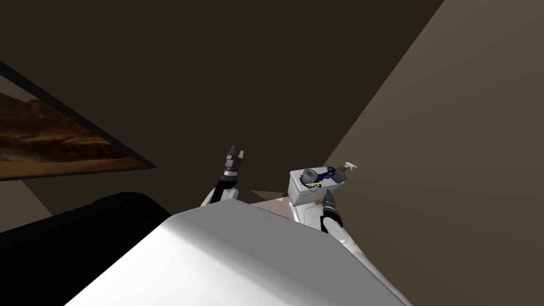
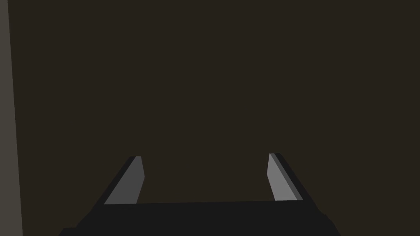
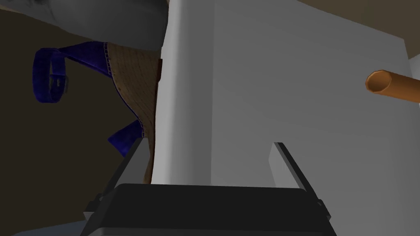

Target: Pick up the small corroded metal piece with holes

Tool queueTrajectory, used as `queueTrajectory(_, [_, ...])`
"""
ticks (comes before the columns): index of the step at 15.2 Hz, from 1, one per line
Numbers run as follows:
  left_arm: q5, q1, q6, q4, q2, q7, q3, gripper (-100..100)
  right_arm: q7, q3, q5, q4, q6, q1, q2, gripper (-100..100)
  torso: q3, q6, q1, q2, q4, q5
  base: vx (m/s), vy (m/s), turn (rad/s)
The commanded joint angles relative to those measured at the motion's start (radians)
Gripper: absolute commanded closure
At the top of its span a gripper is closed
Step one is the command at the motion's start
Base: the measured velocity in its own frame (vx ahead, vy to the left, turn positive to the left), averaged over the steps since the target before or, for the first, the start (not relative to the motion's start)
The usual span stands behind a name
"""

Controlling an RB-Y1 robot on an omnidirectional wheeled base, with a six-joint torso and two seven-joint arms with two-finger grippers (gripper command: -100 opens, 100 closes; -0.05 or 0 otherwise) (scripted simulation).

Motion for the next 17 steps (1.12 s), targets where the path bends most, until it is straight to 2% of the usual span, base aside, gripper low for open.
queueTrajectory(1, [0.0,0.0,0.0,0.0,0.0,0.0,0.0,0,-0.025,0.034,0.039,0.02,0.05,0.0,-0.007,-100,0.0,0.0,0.0,0.0,0.0,0.0,0.005,-0.041,0.085])
queueTrajectory(3, [0.0,0.0,0.0,0.0,0.0,0.0,0.0,0,-0.025,0.034,0.039,0.02,0.069,0.0,-0.007,-100,0.0,0.0,0.0,0.0,0.0,0.0,0.002,-0.036,0.083])
queueTrajectory(4, [0.0,0.0,0.0,0.0,0.0,0.0,0.0,0,-0.042,0.063,0.071,0.033,0.105,0.002,-0.014,-100,0.0,0.0,0.0,0.0,0.0,0.0,0.004,-0.029,0.101])
queueTrajectory(6, [0.0,0.0,0.0,0.0,0.0,0.0,0.0,0,-0.042,0.063,0.071,0.033,0.123,0.002,-0.014,-100,0.0,0.0,0.0,0.0,0.0,0.0,0.001,-0.036,0.081])
queueTrajectory(7, [0.0,0.0,0.0,0.0,0.0,0.0,0.0,0,-0.059,0.092,0.103,0.046,0.16,0.004,-0.02,-100,0.0,0.0,0.0,0.0,0.0,0.0,0.004,-0.044,0.102])
queueTrajectory(9, [0.0,0.0,0.0,0.0,0.0,0.0,0.0,0,-0.059,0.092,0.103,0.046,0.177,0.004,-0.02,-100,0.0,0.0,-0.001,0.0,0.0,0.0,0.007,-0.044,0.082])
queueTrajectory(10, [0.0,0.0,0.0,0.0,0.0,0.0,0.0,0,-0.077,0.12,0.135,0.06,0.214,0.005,-0.026,-100,0.0,0.0,0.0,0.0,0.0,0.0,0.001,-0.038,0.092])
queueTrajectory(12, [0.0,0.0,0.0,0.0,0.0,0.0,0.0,0,-0.077,0.12,0.135,0.06,0.231,0.005,-0.026,-100,0.0,0.0,0.0,0.0,0.0,0.0,-0.002,-0.035,0.081])
queueTrajectory(13, [0.0,0.0,0.0,0.0,0.0,0.0,0.0,0,-0.094,0.149,0.167,0.073,0.269,0.007,-0.031,-100,0.0,0.0,0.0,0.0,0.0,0.0,0.002,-0.035,0.093])
queueTrajectory(15, [0.0,0.0,0.0,0.0,0.0,0.0,0.0,0,-0.094,0.149,0.167,0.073,0.284,0.007,-0.031,-100,0.0,0.0,0.0,0.0,0.0,0.0,0.006,-0.034,0.074])
queueTrajectory(16, [0.0,0.0,0.0,0.0,0.0,0.0,0.0,0,-0.112,0.176,0.199,0.086,0.321,0.009,-0.037,-100,0.0,0.0,0.0,0.0,0.0,0.0,0.006,-0.034,0.113])
queueTrajectory(17, [0.0,0.0,0.0,0.0,0.0,0.0,0.0,0,-0.112,0.176,0.199,0.086,0.336,0.009,-0.037,-100,0.0,0.0,0.0,0.0,0.0,0.0,0.005,-0.039,0.111])
